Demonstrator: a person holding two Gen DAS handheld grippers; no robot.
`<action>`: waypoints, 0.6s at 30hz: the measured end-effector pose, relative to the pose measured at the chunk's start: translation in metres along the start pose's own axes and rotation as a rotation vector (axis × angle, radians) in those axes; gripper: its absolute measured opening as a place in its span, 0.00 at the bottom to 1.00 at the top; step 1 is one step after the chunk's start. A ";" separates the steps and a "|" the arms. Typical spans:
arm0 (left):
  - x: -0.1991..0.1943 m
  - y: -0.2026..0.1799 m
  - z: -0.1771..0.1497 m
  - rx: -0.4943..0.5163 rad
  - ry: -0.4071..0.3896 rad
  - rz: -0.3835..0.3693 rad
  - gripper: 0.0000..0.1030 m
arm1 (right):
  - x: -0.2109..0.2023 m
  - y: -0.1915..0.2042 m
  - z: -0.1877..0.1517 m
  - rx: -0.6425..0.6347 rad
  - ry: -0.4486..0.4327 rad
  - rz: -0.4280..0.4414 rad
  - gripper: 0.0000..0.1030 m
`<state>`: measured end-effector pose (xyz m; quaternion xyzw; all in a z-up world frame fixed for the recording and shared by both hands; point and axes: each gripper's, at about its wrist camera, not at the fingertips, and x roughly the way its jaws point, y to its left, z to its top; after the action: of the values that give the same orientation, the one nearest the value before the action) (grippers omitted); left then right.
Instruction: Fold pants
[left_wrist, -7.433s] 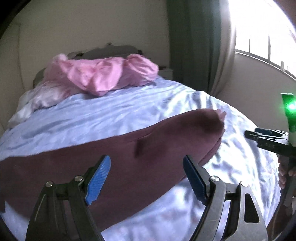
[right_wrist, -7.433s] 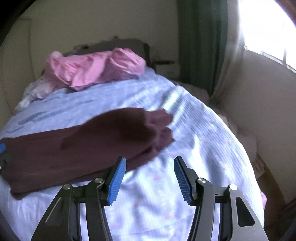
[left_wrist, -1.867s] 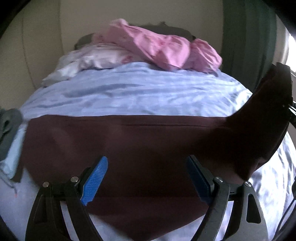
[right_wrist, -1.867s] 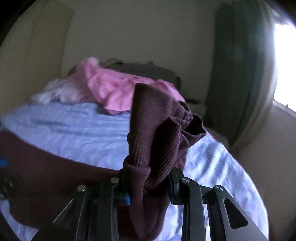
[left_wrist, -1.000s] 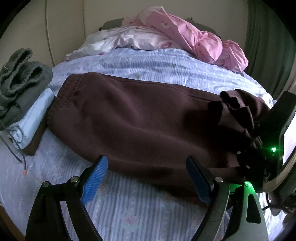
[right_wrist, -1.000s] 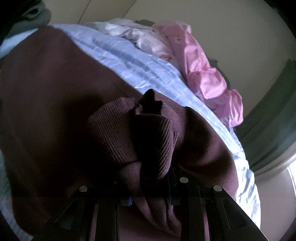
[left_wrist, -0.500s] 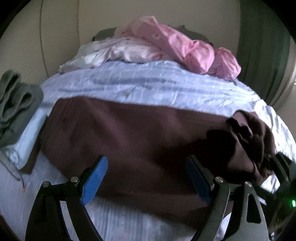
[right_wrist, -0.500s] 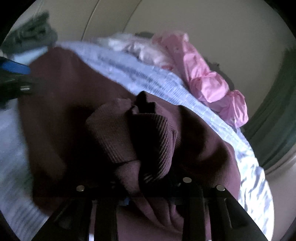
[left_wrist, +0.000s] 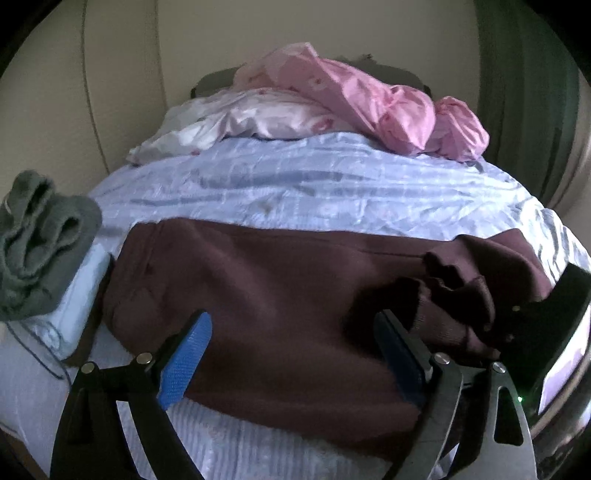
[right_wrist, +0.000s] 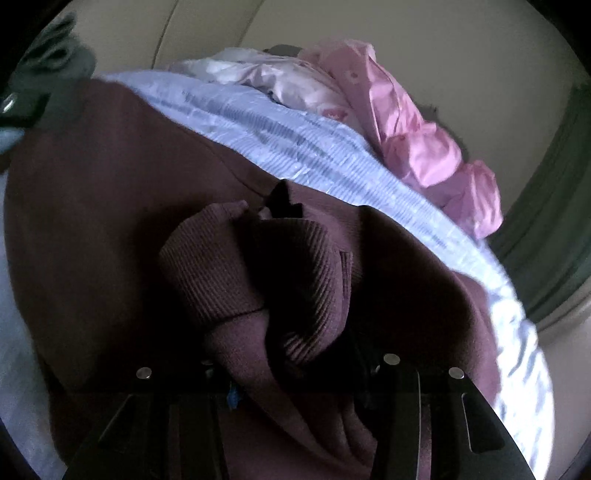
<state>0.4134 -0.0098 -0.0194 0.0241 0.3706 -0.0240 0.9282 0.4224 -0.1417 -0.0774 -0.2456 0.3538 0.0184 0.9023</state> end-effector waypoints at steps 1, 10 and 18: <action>0.001 0.002 -0.002 -0.012 0.006 0.005 0.88 | -0.001 0.004 0.000 -0.036 0.013 -0.032 0.49; 0.012 0.003 -0.018 0.013 0.030 0.032 0.91 | -0.021 0.031 -0.004 -0.180 -0.015 -0.269 0.49; 0.002 0.020 -0.022 -0.047 0.017 0.034 0.93 | -0.037 0.002 -0.006 0.016 -0.005 -0.123 0.62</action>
<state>0.4010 0.0113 -0.0366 0.0090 0.3783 0.0007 0.9256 0.3903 -0.1372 -0.0580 -0.2595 0.3357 -0.0393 0.9047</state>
